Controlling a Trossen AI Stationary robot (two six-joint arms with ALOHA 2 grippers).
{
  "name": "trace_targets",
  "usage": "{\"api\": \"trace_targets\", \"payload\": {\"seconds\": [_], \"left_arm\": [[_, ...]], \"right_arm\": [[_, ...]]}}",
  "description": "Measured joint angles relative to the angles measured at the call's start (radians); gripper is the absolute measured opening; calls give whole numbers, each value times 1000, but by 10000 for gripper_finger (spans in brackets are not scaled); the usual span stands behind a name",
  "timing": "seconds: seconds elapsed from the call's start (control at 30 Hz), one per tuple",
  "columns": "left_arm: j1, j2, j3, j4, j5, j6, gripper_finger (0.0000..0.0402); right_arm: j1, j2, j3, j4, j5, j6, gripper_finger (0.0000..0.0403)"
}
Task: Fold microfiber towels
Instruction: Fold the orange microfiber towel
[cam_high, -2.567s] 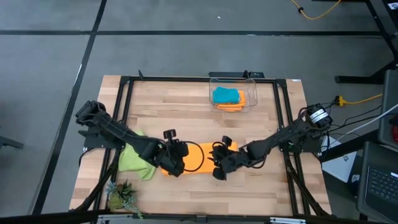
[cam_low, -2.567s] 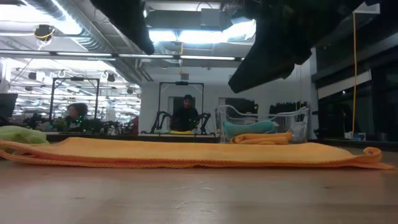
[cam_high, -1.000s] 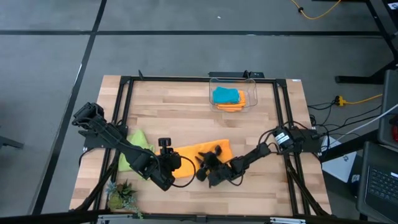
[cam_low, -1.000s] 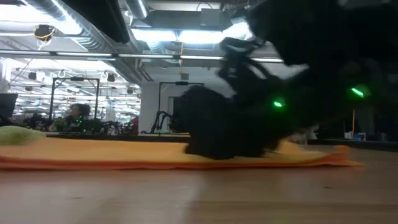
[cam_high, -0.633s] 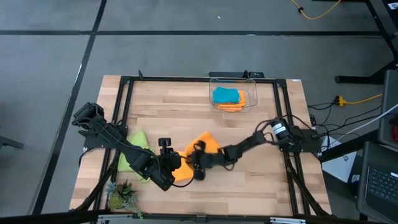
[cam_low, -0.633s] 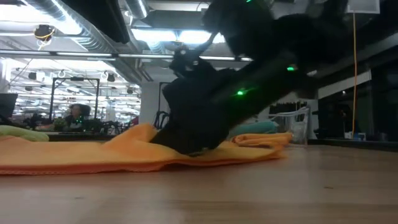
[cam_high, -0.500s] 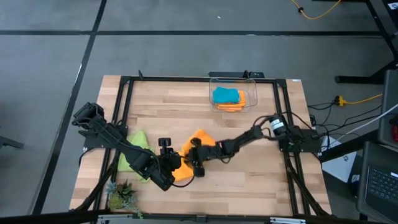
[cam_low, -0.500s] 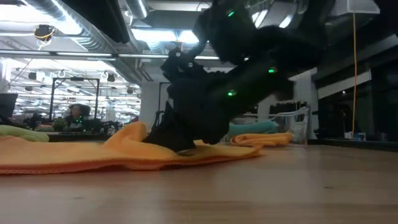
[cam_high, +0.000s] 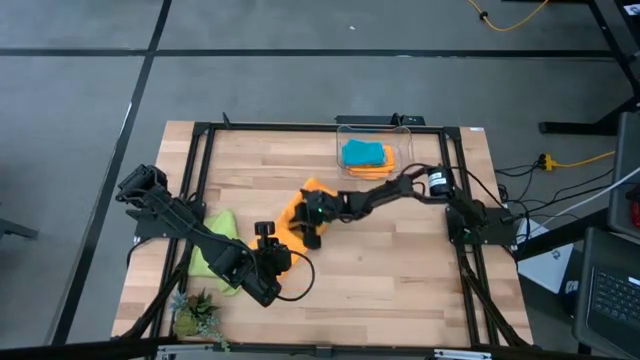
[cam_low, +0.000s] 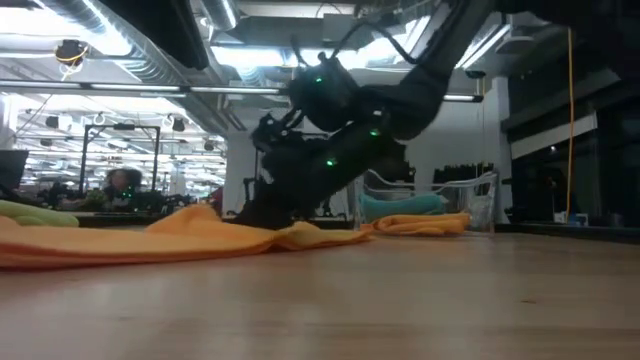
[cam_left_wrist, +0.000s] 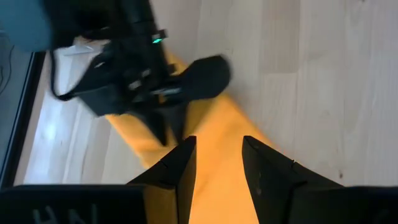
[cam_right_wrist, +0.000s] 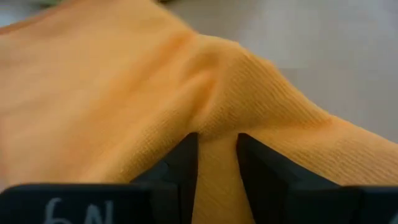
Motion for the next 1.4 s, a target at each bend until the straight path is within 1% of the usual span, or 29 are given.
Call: {"api": "trace_targets", "payload": {"seconds": [0.23, 0.27, 0.33, 0.53, 0.57, 0.73, 0.83, 0.87, 0.93, 0.97, 1.03, 1.1, 1.17, 1.23, 1.33, 1.4], "left_arm": [[0, 0, 0, 7, 0, -1, 123], [0, 0, 0, 7, 0, -1, 123], [0, 0, 0, 8, 0, 2, 123], [-3, 1, 0, 19, 19, 5, 123], [-4, 1, 0, 20, 24, 5, 123], [-7, 1, 0, 30, 85, 6, 122], [-6, 2, -3, 26, 126, 6, 122], [-6, 2, -3, 33, 108, 6, 123], [-4, -1, 2, 45, 137, -8, 123], [-13, -1, 1, 39, 140, -21, 123], [-43, 0, 0, 40, 178, -43, 123], [-70, 0, 0, 32, 192, -42, 123], [-81, 0, 0, 23, 172, -15, 123], [-92, 0, 0, 26, 159, 3, 123], [-105, 0, 0, 25, 159, 6, 123], [-105, 0, 0, 25, 156, 6, 123]], "right_arm": [[-4, -59, 157, -189, 236, 55, 117], [2, -58, 177, -210, 256, 77, 117], [22, -53, 205, -224, 260, 124, 117], [129, -55, 213, -202, 272, 228, 117], [146, -46, 213, -186, 292, 236, 117], [225, 8, 212, -85, 458, 315, 117], [242, 54, 213, -55, 556, 423, 117], [243, 71, 214, -59, 575, 446, 117], [247, 109, 213, -75, 623, 497, 117], [248, 125, 212, -77, 645, 524, 117], [246, 145, 214, -60, 681, 568, 117], [239, 170, 218, -36, 716, 579, 117], [237, 186, 219, -34, 728, 559, 117], [235, 200, 220, -39, 720, 460, 117], [225, 198, 222, -53, 575, 329, 117], [213, 194, 222, -48, 453, 254, 117]]}}
